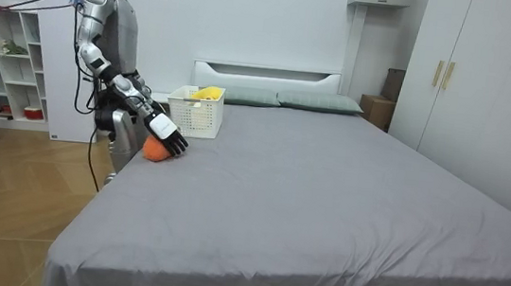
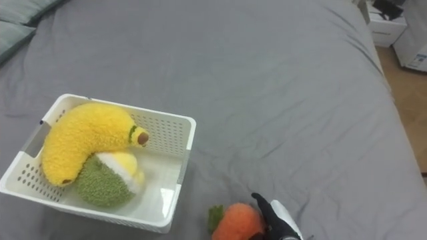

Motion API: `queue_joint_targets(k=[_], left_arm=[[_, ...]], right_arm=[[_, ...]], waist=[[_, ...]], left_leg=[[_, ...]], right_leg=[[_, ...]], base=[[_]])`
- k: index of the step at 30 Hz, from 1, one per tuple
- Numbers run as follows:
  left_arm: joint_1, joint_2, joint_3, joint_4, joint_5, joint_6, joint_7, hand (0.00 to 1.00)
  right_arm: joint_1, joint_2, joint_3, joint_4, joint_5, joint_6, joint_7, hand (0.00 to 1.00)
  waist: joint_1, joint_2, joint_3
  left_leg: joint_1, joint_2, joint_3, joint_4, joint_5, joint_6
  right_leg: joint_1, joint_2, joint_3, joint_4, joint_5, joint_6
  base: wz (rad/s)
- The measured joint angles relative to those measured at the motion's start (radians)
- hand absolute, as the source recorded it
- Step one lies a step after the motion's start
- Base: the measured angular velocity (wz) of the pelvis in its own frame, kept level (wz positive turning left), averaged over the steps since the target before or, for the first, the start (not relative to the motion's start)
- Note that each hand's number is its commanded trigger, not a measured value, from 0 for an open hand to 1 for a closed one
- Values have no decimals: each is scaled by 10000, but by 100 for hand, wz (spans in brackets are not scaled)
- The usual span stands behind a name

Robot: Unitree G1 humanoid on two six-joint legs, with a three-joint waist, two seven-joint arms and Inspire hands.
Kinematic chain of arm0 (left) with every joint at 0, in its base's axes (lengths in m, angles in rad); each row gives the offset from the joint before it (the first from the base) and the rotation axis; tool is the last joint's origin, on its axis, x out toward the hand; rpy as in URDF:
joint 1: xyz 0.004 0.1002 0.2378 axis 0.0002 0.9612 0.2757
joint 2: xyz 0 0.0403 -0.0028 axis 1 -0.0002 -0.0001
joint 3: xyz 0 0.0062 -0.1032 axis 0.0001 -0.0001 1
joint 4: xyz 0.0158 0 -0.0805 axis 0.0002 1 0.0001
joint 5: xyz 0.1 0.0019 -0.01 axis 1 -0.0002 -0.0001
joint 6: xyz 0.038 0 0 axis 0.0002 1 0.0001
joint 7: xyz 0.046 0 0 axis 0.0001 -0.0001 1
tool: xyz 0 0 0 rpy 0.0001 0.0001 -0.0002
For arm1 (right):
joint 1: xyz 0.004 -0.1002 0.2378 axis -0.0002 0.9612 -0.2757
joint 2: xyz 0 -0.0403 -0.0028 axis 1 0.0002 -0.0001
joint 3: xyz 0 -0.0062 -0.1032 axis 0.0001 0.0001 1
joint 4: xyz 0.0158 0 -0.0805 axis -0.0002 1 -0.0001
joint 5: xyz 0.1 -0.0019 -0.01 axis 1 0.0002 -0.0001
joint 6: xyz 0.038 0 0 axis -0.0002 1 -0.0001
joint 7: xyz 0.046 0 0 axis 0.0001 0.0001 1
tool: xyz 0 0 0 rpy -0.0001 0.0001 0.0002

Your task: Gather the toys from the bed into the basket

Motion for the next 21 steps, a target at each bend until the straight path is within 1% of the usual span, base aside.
queue_joint_targets(k=[6,7,8,10,14,18,21], left_arm=[[20,-2,7,-125,6,55,-4,0],[22,-9,19,-158,9,55,-4,0],[21,-11,24,-169,9,51,-4,0],[65,-14,26,-194,8,39,0,0],[132,-21,25,-266,11,43,-8,0],[154,-20,25,-268,10,43,-15,0],[154,-20,27,-268,1,26,-11,0]], right_arm=[[-41,-37,-10,174,5,-2,138,0],[-42,-37,-25,218,2,-2,175,5],[-44,-38,-41,231,1,-4,199,34],[-44,-37,-111,316,-15,-16,219,100],[-45,-35,-111,348,-86,-14,226,100],[-69,-37,-116,353,-354,3,210,100],[-220,-37,-120,356,-384,195,207,100]], waist=[[24,-9,0],[40,-18,-3],[43,-22,-1],[54,-14,13],[54,4,48],[60,2,56],[74,-11,65]], left_leg=[[-77,9,-14,-6,-4,-5],[-112,8,-15,-7,-4,-5],[-130,9,-16,-6,-4,-5],[-145,11,-16,-17,-4,-4],[-152,16,-16,-44,-4,-4],[-159,16,-12,-60,-6,-3],[-160,16,-7,-63,-7,-1]], right_leg=[[-7,10,-61,-133,15,-7],[-43,9,-58,-135,16,-7],[-61,10,-59,-133,17,-6],[-78,10,-60,-124,24,-1],[-96,13,-57,-117,36,10],[-117,15,-42,-105,41,11],[-121,16,-30,-98,42,12]], base=[[1],[0],[0],[0],[0],[0],[0]])
